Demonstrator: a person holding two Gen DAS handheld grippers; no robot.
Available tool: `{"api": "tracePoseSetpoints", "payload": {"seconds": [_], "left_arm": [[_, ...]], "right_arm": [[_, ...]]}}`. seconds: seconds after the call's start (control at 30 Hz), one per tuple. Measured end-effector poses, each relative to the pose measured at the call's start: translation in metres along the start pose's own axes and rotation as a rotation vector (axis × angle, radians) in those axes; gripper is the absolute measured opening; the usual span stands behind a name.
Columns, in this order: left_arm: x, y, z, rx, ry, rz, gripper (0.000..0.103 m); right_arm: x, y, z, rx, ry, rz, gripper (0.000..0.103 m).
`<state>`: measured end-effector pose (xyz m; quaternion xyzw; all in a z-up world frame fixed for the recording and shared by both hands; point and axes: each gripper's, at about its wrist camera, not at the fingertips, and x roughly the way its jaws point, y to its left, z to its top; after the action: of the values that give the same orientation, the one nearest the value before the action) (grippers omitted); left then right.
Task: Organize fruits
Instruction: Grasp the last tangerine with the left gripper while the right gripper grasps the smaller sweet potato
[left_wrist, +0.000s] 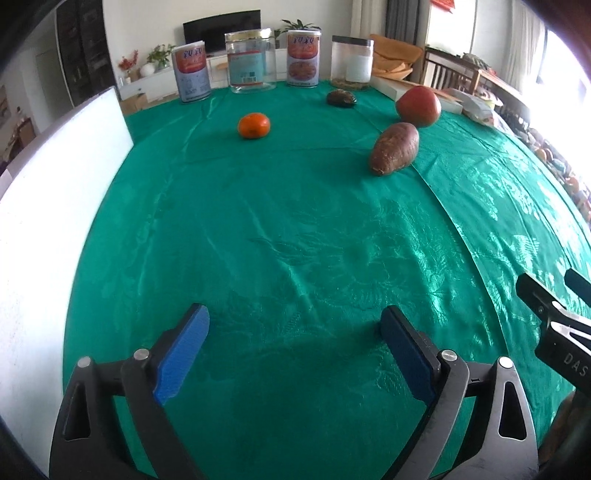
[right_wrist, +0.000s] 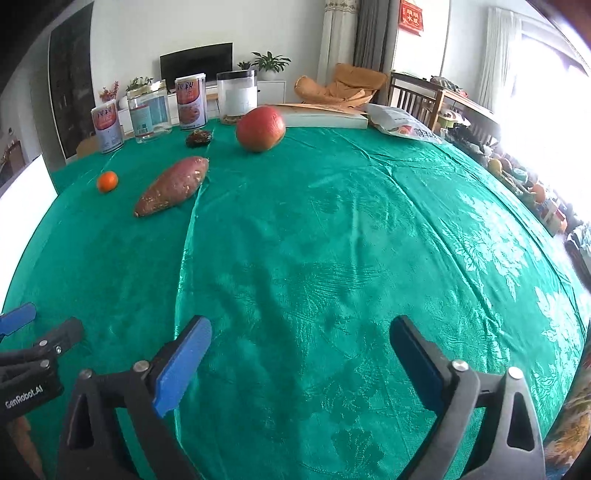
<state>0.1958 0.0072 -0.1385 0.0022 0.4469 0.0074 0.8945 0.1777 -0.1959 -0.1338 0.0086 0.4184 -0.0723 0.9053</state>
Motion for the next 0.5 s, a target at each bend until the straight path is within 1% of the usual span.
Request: {"api": "tracePoseSetpoints", "payload": {"seconds": [0.07, 0.13, 0.17, 0.2, 0.27, 0.3, 0.37, 0.43, 0.5], "left_arm": [[0.007, 0.002, 0.009, -0.009, 0.018, 0.007, 0.097], [0.014, 0.01, 0.025, -0.043, 0.044, -0.011, 0.096], [0.016, 0.019, 0.037, -0.095, 0.036, -0.033, 0.096], [0.016, 0.03, 0.051, -0.161, 0.009, -0.053, 0.096], [0.018, 0.046, 0.075, -0.258, -0.053, -0.092, 0.096], [0.023, 0.05, 0.088, -0.274, -0.063, -0.102, 0.096], [0.04, 0.055, 0.114, -0.274, -0.059, -0.088, 0.095], [0.058, 0.055, 0.132, -0.255, -0.05, -0.088, 0.094], [0.08, 0.055, 0.145, -0.224, -0.016, -0.086, 0.094]], "right_arm": [[0.005, -0.001, 0.0, 0.004, 0.029, 0.007, 0.099], [0.013, -0.002, -0.001, 0.009, 0.071, 0.025, 0.099], [0.015, -0.003, -0.002, 0.015, 0.082, 0.035, 0.099], [0.016, -0.004, -0.003, 0.023, 0.085, 0.044, 0.099], [0.017, -0.007, -0.003, 0.038, 0.09, 0.06, 0.099], [0.016, -0.007, -0.004, 0.039, 0.089, 0.061, 0.099], [0.016, -0.005, -0.004, 0.034, 0.09, 0.062, 0.1], [0.016, -0.004, -0.004, 0.03, 0.09, 0.066, 0.1], [0.015, -0.004, -0.003, 0.031, 0.091, 0.069, 0.1]]}}
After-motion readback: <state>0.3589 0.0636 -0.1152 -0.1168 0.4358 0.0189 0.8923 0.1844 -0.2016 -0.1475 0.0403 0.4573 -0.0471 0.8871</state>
